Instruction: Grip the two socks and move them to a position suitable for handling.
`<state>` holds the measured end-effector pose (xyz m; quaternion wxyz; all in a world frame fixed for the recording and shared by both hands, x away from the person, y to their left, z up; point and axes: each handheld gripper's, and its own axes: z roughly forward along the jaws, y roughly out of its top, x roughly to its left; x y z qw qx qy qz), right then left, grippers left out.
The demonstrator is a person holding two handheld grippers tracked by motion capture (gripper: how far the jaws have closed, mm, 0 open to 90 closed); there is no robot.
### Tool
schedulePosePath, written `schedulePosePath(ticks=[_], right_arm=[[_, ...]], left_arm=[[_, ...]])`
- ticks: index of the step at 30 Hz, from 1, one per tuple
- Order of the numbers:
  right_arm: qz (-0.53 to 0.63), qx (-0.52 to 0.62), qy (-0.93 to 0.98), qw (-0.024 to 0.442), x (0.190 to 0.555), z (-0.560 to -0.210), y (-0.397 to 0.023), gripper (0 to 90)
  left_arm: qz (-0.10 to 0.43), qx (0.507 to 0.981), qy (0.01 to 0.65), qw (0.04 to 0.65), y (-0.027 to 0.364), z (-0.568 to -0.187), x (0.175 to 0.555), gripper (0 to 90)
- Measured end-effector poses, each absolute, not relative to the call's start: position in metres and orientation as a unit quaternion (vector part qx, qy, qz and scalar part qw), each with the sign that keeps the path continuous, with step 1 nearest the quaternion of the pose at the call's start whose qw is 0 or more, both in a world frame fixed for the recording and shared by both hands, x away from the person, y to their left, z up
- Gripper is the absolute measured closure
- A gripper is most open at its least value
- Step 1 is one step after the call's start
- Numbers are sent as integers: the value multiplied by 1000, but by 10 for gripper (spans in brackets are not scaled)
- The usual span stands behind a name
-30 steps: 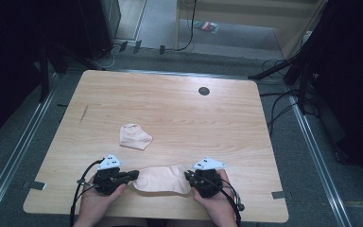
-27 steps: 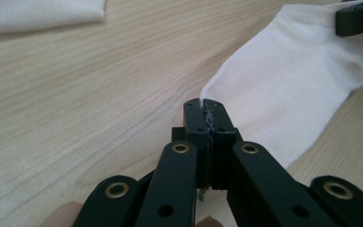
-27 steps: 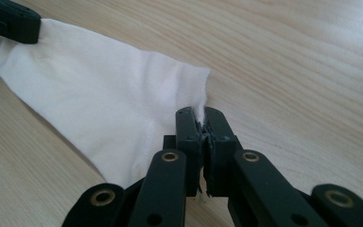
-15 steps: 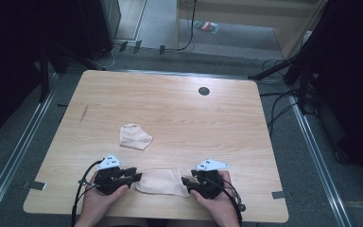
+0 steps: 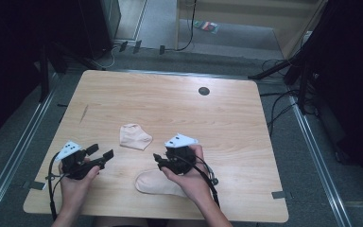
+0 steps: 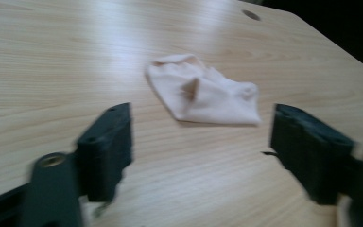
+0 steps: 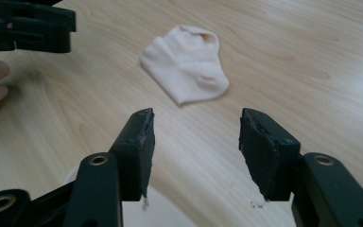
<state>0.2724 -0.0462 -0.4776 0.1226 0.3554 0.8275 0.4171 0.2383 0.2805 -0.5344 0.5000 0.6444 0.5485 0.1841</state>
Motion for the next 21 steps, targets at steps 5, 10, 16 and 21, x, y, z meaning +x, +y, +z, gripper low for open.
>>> schedulePosePath(ticks=[5, 10, 16, 21], right_arm=[[411, 346, 833, 131, 298, -481, -10, 459], [376, 318, 856, 157, 318, -491, 26, 460], [340, 297, 880, 146, 335, -504, 55, 435], [316, 321, 884, 127, 348, -517, 66, 449]], left_arm=[[180, 625, 571, 501, 296, -543, 245, 49], [179, 630, 586, 478, 294, -549, 250, 26], [186, 638, 583, 467, 289, -550, 250, 26], [182, 632, 583, 477, 291, -551, 250, 26]])
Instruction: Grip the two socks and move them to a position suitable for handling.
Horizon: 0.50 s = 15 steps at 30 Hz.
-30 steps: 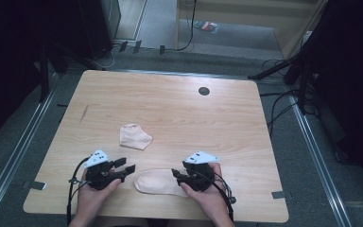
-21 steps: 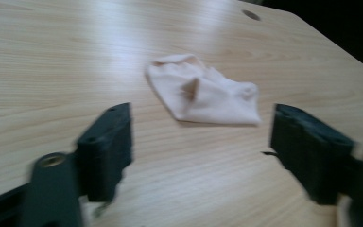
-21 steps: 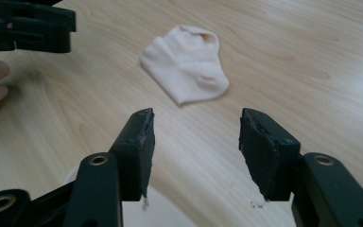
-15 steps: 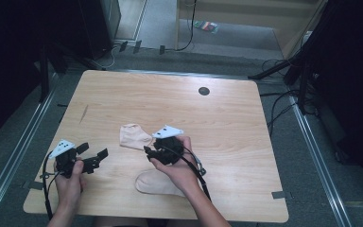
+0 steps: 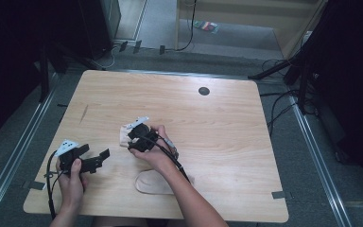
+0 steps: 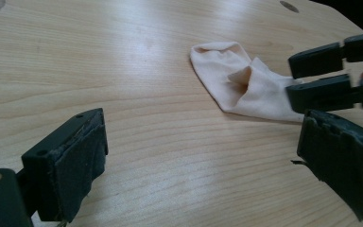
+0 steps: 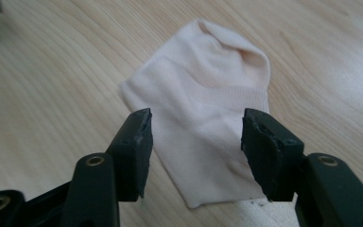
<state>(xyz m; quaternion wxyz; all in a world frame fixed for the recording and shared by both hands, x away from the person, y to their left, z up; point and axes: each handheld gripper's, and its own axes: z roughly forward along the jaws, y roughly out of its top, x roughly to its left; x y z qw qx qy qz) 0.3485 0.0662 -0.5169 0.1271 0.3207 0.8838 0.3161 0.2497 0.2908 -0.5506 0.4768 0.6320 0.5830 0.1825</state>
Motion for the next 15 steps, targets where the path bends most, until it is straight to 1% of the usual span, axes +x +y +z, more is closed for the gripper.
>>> schedulePosePath(ticks=[2, 3, 5, 6, 7, 8, 10, 14, 15], right_arm=[[308, 323, 886, 127, 350, -520, 67, 463], [298, 327, 888, 125, 351, -524, 69, 528], [283, 337, 888, 133, 351, -527, 69, 600], [283, 337, 888, 133, 351, -527, 69, 600], [287, 369, 875, 124, 352, -527, 66, 739], [287, 369, 875, 124, 352, -527, 66, 739], [289, 379, 869, 131, 352, -524, 61, 862], [311, 380, 861, 135, 349, -516, 56, 873], [329, 379, 854, 138, 345, -504, 51, 875]], left_arm=[[181, 634, 583, 476, 291, -550, 250, 25], [179, 635, 583, 475, 291, -551, 250, 26], [179, 635, 583, 475, 291, -551, 250, 26], [179, 635, 583, 475, 291, -551, 250, 26], [179, 634, 584, 474, 290, -551, 250, 26], [179, 634, 584, 474, 290, -551, 250, 26], [178, 634, 585, 474, 290, -551, 250, 26], [180, 636, 583, 474, 290, -551, 250, 26], [180, 636, 582, 473, 289, -551, 250, 26]])
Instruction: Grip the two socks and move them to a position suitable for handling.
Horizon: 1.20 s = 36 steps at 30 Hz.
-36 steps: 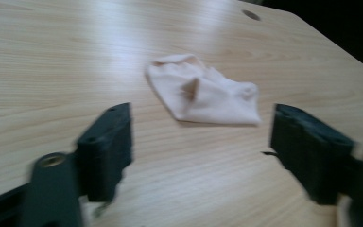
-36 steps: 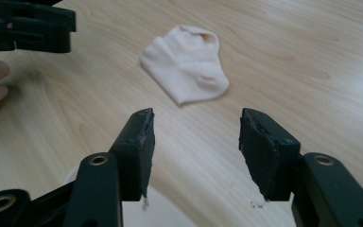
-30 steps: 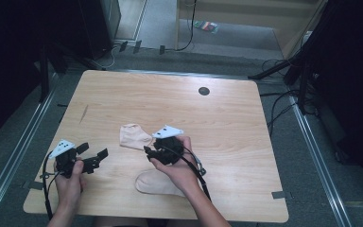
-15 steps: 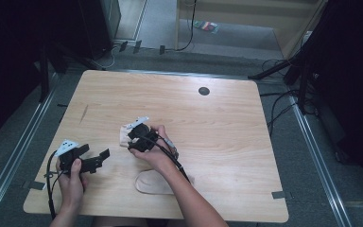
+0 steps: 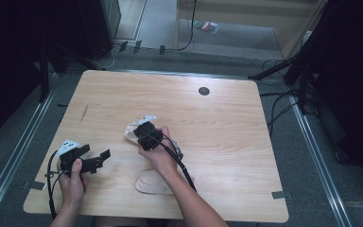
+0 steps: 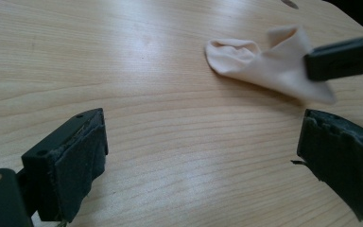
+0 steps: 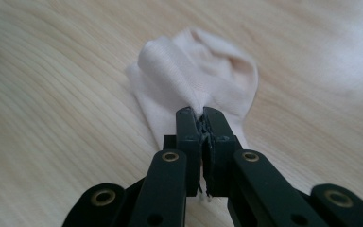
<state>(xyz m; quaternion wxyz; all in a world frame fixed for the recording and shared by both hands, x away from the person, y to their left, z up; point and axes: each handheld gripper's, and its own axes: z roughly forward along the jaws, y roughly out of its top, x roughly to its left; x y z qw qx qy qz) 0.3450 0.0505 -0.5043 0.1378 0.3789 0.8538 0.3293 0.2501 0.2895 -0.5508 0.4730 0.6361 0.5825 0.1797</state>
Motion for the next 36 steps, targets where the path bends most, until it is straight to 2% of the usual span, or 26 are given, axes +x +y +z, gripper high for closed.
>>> schedulePosePath(ticks=[6, 11, 14, 18, 26, 29, 36], right_arm=[[371, 376, 837, 144, 328, -470, 31, 876], [392, 382, 829, 116, 313, -456, 13, 876], [394, 373, 833, 111, 299, -457, 3, 875], [396, 385, 825, 116, 293, -463, -7, 875], [395, 454, 790, 121, 307, -478, -40, 874], [396, 467, 780, 127, 312, -477, -50, 875], [431, 422, 788, 122, 295, -447, -15, 874]], left_arm=[[201, 656, 568, 454, 282, -549, 250, 26], [208, 657, 567, 451, 280, -547, 249, 26], [198, 654, 562, 465, 278, -545, 249, 27], [178, 674, 541, 471, 264, -545, 252, 27], [163, 683, 530, 474, 258, -545, 252, 27], [164, 682, 534, 472, 257, -546, 253, 62], [163, 677, 533, 481, 255, -545, 252, 61]])
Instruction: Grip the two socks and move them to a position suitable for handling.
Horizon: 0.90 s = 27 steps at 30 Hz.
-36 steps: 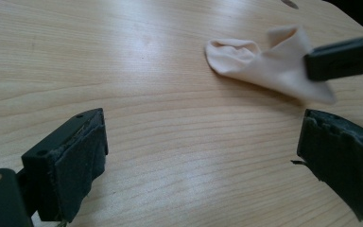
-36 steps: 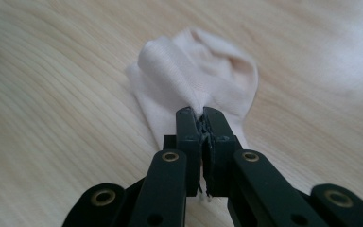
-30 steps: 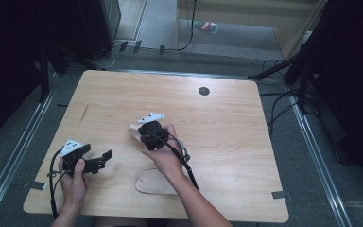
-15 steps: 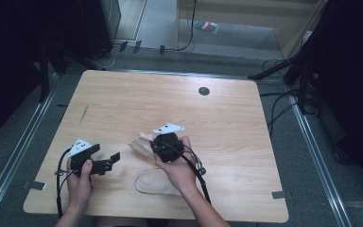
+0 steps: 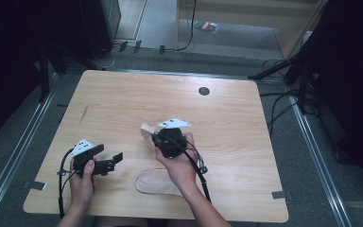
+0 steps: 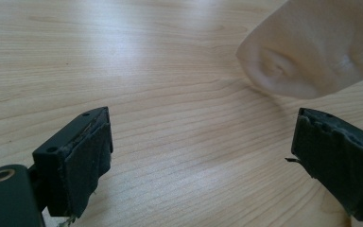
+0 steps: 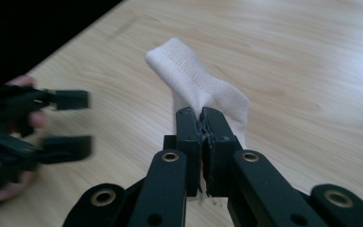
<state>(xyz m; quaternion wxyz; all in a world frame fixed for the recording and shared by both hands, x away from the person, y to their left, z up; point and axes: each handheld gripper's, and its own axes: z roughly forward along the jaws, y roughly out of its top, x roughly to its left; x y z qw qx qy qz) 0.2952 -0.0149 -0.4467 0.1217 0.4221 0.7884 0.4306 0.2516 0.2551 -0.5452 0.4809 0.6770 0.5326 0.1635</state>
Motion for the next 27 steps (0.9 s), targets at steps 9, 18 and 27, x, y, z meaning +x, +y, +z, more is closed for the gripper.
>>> schedulePosePath(ticks=[9, 18, 27], right_arm=[[452, 415, 784, 96, 287, -441, 9, 872], [369, 496, 775, 129, 311, -507, -33, 726], [404, 472, 768, 156, 305, -491, -80, 606]], left_arm=[[161, 665, 537, 493, 264, -544, 249, 61], [158, 675, 546, 469, 257, -548, 255, 62], [180, 688, 555, 432, 239, -548, 263, 156]])
